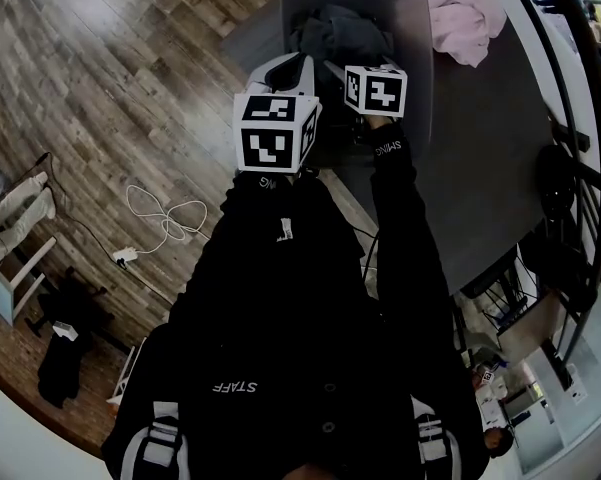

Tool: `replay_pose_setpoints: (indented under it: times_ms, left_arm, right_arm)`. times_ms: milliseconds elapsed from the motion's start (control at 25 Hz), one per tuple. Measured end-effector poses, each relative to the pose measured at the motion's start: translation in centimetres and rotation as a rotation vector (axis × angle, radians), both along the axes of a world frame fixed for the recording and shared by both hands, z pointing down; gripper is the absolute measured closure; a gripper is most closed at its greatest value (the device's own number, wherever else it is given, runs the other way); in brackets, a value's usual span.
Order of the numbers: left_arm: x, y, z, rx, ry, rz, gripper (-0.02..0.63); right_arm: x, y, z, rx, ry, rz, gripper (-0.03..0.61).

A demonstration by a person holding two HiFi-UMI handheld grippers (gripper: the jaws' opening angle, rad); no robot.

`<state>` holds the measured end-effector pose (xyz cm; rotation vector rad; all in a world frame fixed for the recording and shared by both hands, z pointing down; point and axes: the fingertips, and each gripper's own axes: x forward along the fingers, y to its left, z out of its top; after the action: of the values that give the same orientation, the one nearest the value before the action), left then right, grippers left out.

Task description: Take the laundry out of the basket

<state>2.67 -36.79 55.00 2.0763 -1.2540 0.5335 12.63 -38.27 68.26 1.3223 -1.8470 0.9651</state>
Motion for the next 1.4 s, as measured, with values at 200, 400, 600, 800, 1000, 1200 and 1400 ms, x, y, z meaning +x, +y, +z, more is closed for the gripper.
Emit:
replay_pose_setpoints:
  times_ms: [200, 400, 600, 800, 1000, 1200, 1400]
  left_arm:
    - [-0.3, -0.5, 0.0, -0.001, 0.001, -0.018, 0.612]
    - [-0.6, -0.8, 0.1, 0.005, 0.006, -0.03, 0.612]
    - [-0.8, -0.4, -0.1, 0.02, 0.015, -0.033, 0.612]
    - [-1.4, 0.2, -0.1, 0.032, 0.032, -0.045, 0.612]
    - [-1.7, 1.1, 0.3, 0.028, 0.035, -0.045, 0.612]
    - [-2.1, 1.9, 0.7, 0.022, 0.038, -0.044, 0.612]
    - [-2.5, 2.4, 0.0, 0.037, 0.034, -0.046, 0.612]
  right_arm:
    - [0.3, -0.5, 1.9, -0.029, 0.01, 0.005, 0.039]
    - [-0.3, -0.7, 4.6, -0.105, 0.019, -0.048, -0.003]
    - [-0.2, -1.1, 8.0, -0.181, 0.049, -0.046, -0.003]
    - [-0.6, -1.5, 10.0, -0.211, 0.085, -0.028, -0.003]
    - [-0.5, -1.7, 10.8, -0.193, 0.143, -0.02, -0.002]
    - [-0.4, -1.7, 10.4, -0.185, 0.181, -0.021, 0.04]
    - [-0.3, -1.2, 9.2, -0.18, 0.189, -0.024, 0.199]
